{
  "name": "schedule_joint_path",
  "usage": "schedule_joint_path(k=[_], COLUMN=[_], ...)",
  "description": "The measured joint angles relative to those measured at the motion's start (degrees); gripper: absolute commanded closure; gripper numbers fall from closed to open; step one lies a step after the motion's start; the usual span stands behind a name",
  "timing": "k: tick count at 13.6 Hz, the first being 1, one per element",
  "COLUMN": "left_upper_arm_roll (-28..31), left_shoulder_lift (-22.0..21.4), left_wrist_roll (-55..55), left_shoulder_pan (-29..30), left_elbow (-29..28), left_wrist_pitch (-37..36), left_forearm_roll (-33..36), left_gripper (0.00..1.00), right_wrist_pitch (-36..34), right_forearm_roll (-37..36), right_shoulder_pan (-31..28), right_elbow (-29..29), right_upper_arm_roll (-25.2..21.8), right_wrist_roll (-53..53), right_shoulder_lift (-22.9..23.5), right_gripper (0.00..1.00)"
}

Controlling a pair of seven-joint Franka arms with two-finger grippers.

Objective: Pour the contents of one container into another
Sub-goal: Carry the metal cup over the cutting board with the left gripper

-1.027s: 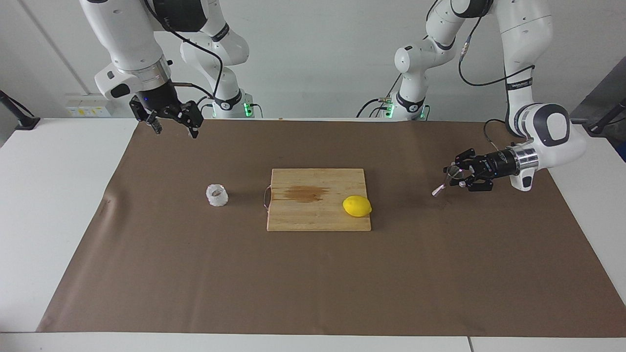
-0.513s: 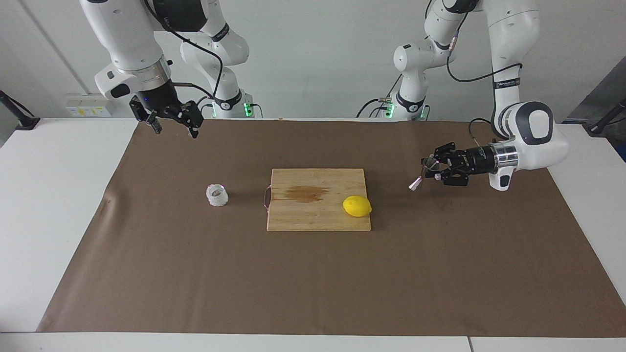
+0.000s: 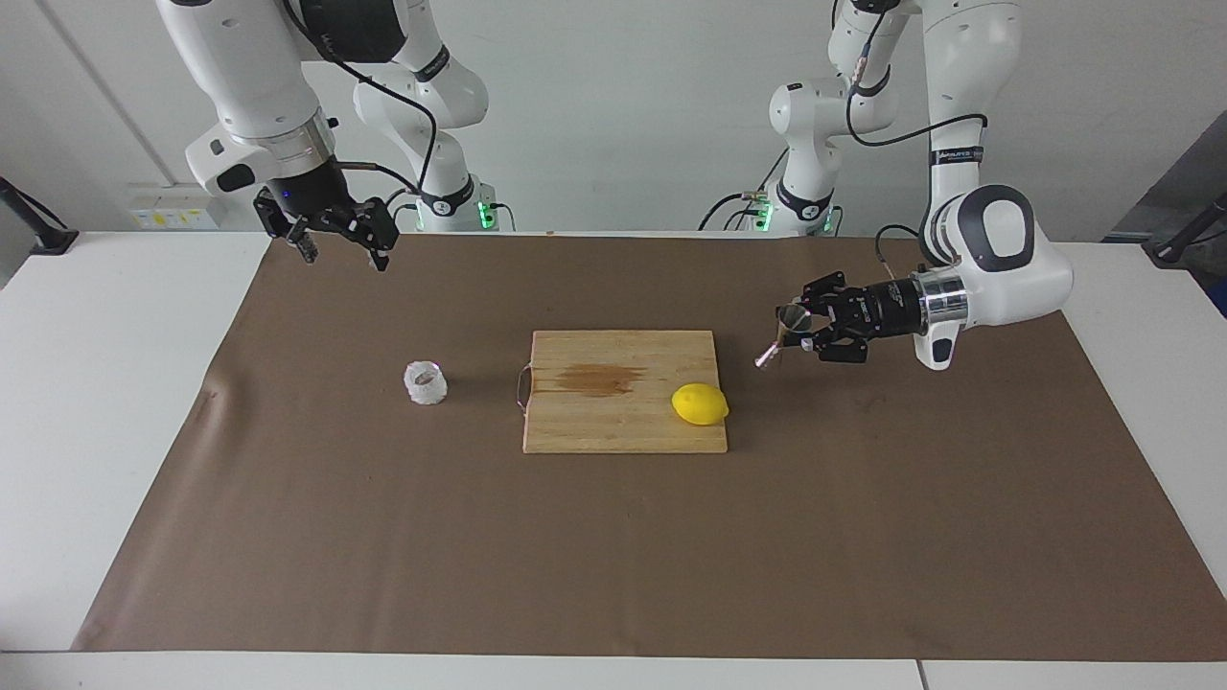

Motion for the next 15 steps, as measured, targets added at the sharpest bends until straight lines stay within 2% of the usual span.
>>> schedule_joint_path(k=[9, 15], left_upper_arm_roll=[-0.02, 0.01], left_shoulder_lift=[-1.05, -1.06], left_wrist_roll=[-3.68, -3.84], left_shoulder_pan=[-13.55, -19.51], left_elbow=[-1.24, -3.41], left_wrist_pitch=[16.04, 23.62], left_forearm_roll=[-8.89, -11.87], left_gripper=[1.0, 1.0], right_wrist_pitch=[0.0, 0.0], right_forearm_roll=[0.0, 0.0], right_shoulder_pan=[0.0, 0.0], right_elbow=[0.0, 0.0], right_upper_arm_roll=[0.0, 0.0], right_wrist_roll=[0.0, 0.0], right_shoulder_lift=[0.0, 0.0], right_gripper=[0.0, 0.0])
